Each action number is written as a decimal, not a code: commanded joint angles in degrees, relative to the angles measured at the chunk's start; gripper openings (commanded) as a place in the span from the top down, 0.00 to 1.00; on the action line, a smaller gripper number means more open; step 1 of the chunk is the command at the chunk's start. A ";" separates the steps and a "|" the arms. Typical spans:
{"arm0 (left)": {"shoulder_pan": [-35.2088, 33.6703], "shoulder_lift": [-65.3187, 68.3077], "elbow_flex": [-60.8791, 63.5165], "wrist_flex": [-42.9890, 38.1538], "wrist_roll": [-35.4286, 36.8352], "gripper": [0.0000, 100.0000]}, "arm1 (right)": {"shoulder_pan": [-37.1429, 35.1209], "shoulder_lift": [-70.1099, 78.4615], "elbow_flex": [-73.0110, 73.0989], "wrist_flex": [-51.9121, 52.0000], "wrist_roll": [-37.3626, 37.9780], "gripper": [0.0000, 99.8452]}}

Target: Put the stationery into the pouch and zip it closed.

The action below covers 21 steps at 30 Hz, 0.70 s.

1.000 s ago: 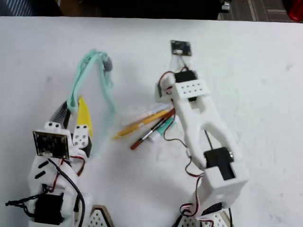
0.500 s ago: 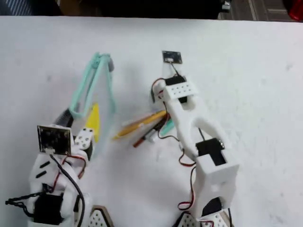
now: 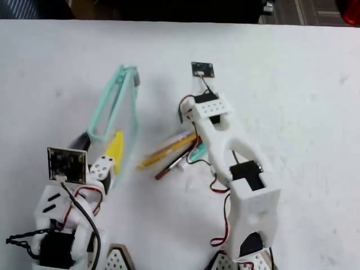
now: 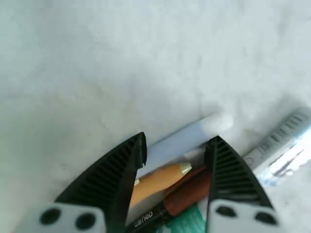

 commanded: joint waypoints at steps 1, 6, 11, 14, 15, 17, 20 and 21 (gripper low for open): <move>0.48 -0.04 -3.34 0.00 1.32 0.79 | -0.84 0.31 -1.41 -0.48 1.05 0.92; 0.04 -0.04 -3.78 0.26 6.59 0.79 | -0.92 2.42 -3.96 0.84 4.66 0.97; 0.13 -0.04 -3.78 1.05 5.89 0.79 | -0.57 2.95 -5.19 2.42 5.01 0.98; 0.22 -0.04 -3.78 1.05 5.89 0.79 | -0.31 2.51 -5.19 2.42 5.01 0.98; 0.31 -0.04 -3.78 1.14 5.89 0.79 | 0.04 2.33 -5.45 2.59 5.01 0.98; 0.40 -0.04 -3.78 1.41 5.89 0.79 | 0.75 1.63 -6.07 2.68 4.84 0.98; 0.31 -0.04 -4.31 2.90 6.24 0.79 | 2.51 -1.54 -6.15 3.38 4.75 0.98; 0.31 -0.04 -4.48 2.99 6.24 0.79 | 3.03 -2.86 -6.24 4.26 4.66 0.98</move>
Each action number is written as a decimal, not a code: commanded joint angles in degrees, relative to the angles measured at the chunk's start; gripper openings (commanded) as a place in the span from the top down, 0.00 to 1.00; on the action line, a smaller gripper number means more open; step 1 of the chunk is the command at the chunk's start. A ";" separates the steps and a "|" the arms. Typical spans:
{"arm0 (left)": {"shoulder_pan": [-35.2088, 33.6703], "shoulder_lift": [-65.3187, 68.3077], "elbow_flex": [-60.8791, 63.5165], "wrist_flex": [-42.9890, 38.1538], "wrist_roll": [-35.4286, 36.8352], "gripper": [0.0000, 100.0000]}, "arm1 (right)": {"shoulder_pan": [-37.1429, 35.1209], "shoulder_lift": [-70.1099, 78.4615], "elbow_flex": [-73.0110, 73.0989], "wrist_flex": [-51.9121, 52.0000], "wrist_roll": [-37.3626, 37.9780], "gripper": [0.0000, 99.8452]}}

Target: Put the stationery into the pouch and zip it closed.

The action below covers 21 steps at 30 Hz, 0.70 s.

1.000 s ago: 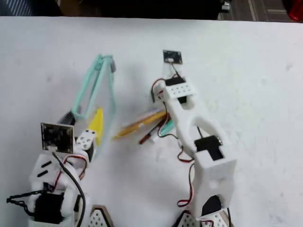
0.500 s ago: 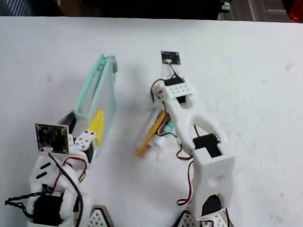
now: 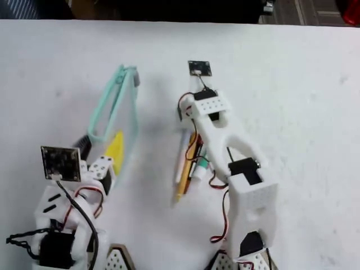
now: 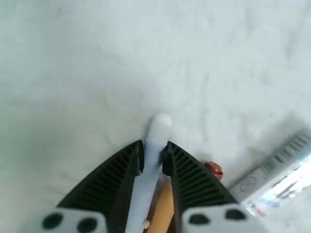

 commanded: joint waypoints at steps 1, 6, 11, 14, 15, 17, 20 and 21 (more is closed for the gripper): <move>0.22 -0.04 -4.57 1.23 0.88 0.79 | 2.68 -6.55 -1.93 2.07 0.62 0.98; 0.40 -0.04 -4.40 1.14 0.70 0.79 | 3.82 -12.53 -2.11 4.79 1.05 0.98; 0.40 -0.04 -4.31 1.23 0.62 0.79 | 3.56 -22.37 -2.29 7.60 1.05 0.98; 0.22 -0.04 -4.31 1.32 0.62 0.79 | 3.56 -31.25 -2.29 9.80 1.14 0.98; 0.22 -0.04 -4.31 1.32 0.62 0.79 | 3.56 -34.33 -2.29 10.33 1.14 0.98; 0.40 -0.04 -4.31 1.32 0.53 0.79 | 3.56 -40.66 -2.29 10.77 1.14 0.98; 0.40 -0.04 -4.31 1.41 0.53 0.79 | 3.56 -49.80 -2.29 10.42 1.14 0.98; 0.40 -0.04 -4.40 1.41 0.53 0.79 | 3.56 -52.79 -2.29 10.42 1.14 0.98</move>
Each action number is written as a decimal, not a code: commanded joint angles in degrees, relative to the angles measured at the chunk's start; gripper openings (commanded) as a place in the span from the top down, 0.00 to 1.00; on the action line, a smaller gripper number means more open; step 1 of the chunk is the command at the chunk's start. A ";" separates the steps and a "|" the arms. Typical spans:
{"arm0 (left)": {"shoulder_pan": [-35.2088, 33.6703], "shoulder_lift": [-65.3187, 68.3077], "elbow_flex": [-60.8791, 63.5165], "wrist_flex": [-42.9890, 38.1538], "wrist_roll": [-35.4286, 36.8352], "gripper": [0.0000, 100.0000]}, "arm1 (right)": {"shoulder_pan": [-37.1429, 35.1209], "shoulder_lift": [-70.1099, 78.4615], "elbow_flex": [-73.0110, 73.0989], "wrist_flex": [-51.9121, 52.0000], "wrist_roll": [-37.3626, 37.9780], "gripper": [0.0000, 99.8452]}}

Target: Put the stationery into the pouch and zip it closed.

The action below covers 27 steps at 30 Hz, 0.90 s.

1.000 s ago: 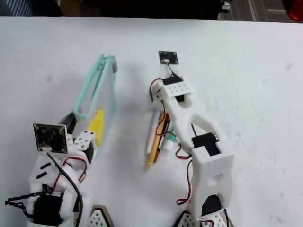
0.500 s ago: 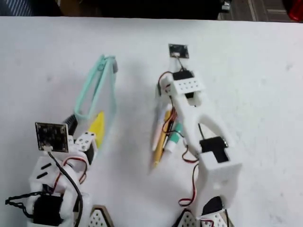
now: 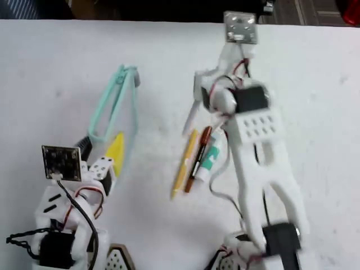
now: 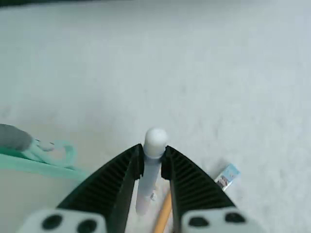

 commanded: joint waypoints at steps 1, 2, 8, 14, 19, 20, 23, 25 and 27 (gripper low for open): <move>0.40 -0.04 -4.40 0.35 0.18 0.79 | 0.40 -12.88 -2.37 -0.13 0.79 0.98; 0.48 -0.04 -4.40 0.35 0.18 0.79 | 0.40 -15.43 -2.37 -0.13 0.79 0.98; 0.57 -0.04 -4.40 1.67 0.53 0.71 | -2.95 -26.86 -2.02 -5.67 0.79 0.98; 0.57 -0.04 -4.40 1.67 0.53 0.71 | -13.76 -29.23 -2.11 -12.53 2.29 0.98; 0.57 -0.04 -4.40 1.58 0.53 0.71 | -23.43 -29.23 -2.20 -17.63 11.43 0.98; 0.57 -0.04 -4.40 1.58 0.53 0.71 | -24.66 -29.32 -2.29 -18.68 12.22 0.98; 0.57 -0.04 -4.40 1.58 0.53 0.71 | -27.03 -29.23 -2.29 -20.26 12.66 0.98; 0.57 -0.04 -4.40 1.58 0.53 0.71 | -27.74 -29.23 -2.02 -19.03 12.75 0.98; 0.48 -0.04 -4.40 1.58 0.53 0.71 | -27.74 -29.58 -2.20 -16.57 12.84 0.98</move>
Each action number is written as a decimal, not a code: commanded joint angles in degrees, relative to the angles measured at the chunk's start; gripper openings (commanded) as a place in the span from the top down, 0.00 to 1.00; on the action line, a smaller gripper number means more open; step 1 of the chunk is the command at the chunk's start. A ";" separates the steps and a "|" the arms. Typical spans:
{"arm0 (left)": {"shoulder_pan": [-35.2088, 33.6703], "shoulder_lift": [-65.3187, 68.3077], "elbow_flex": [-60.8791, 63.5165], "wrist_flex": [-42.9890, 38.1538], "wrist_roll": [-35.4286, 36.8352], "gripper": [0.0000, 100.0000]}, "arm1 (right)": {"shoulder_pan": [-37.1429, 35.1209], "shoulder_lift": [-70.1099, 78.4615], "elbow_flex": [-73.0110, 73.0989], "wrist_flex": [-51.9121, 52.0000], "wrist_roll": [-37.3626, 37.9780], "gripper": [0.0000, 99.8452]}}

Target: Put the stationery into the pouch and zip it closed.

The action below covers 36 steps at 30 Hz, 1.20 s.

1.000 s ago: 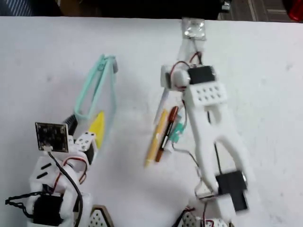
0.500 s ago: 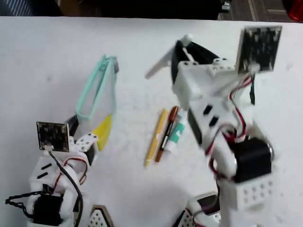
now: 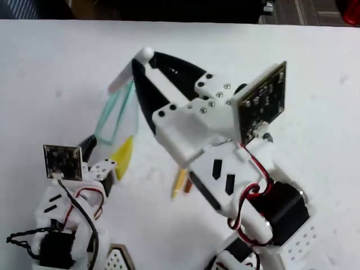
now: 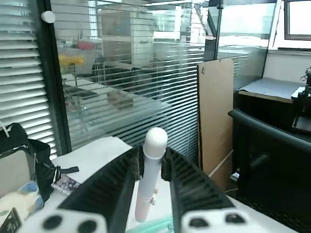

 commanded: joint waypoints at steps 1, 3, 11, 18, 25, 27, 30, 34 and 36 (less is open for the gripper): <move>0.48 -0.04 -4.40 0.00 0.53 0.71 | -0.75 -1.36 -2.20 2.59 0.97 0.98; 0.48 -0.04 -4.40 -0.09 0.53 0.71 | -0.75 -1.45 -2.20 4.00 0.97 0.98; 0.48 -0.04 -4.31 -0.09 0.53 0.71 | -1.01 -0.84 -1.05 7.16 0.97 0.98; 0.48 -0.04 -4.31 -0.09 0.53 0.71 | -5.23 -0.66 -0.79 9.19 1.05 0.98; 0.48 -0.04 -4.31 -0.09 0.53 0.71 | -6.37 3.82 -1.14 10.15 1.05 0.97; 0.48 -0.04 -4.31 -0.09 0.53 0.71 | -6.55 4.79 -1.23 11.38 0.62 0.90; 0.48 -0.04 -4.31 -0.09 0.53 0.71 | -6.90 4.62 -1.23 11.82 0.62 0.77; 0.48 -0.04 -4.22 -0.09 0.53 0.71 | -6.99 4.18 -1.32 11.82 0.62 0.76; 0.48 -0.04 -4.22 -0.09 0.53 0.71 | -6.73 4.18 -1.41 11.74 0.62 0.78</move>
